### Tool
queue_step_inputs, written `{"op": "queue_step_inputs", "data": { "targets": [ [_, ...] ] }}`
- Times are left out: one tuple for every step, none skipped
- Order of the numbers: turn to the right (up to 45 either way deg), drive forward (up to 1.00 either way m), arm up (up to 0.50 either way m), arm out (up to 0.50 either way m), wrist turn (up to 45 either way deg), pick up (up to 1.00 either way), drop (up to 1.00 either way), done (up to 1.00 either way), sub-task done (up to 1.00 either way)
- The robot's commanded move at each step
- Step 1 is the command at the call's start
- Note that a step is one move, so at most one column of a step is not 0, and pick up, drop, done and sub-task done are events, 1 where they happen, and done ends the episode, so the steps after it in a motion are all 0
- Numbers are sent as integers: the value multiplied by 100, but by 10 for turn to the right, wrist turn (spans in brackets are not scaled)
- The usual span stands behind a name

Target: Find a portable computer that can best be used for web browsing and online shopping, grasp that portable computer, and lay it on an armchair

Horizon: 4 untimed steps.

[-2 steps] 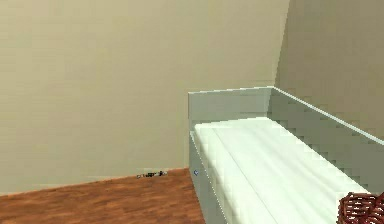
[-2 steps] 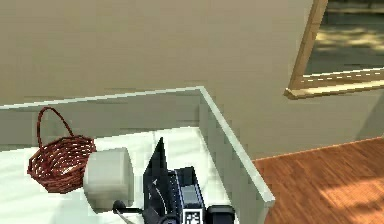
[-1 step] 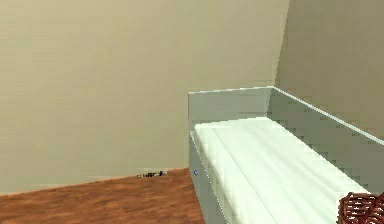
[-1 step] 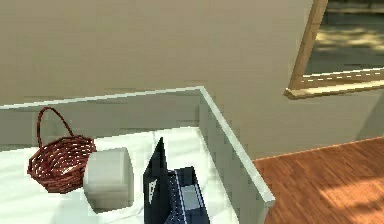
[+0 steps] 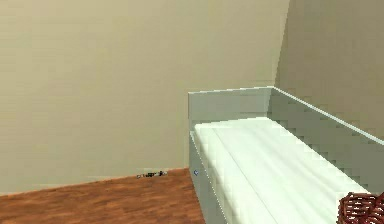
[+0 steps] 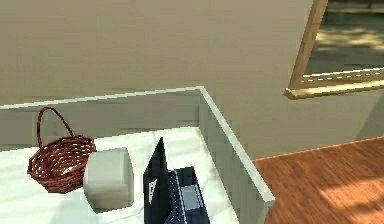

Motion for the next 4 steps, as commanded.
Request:
{"op": "queue_step_inputs", "data": {
  "targets": [
    [0, 0, 10, 0, 0, 0, 0, 0, 0],
    [-450, 0, 0, 0, 0, 0, 0, 0, 0],
    [-450, 0, 0, 0, 0, 0, 0, 0, 0],
    [-120, 0, 0, 0, 0, 0, 0, 0, 0]
  ]
}}
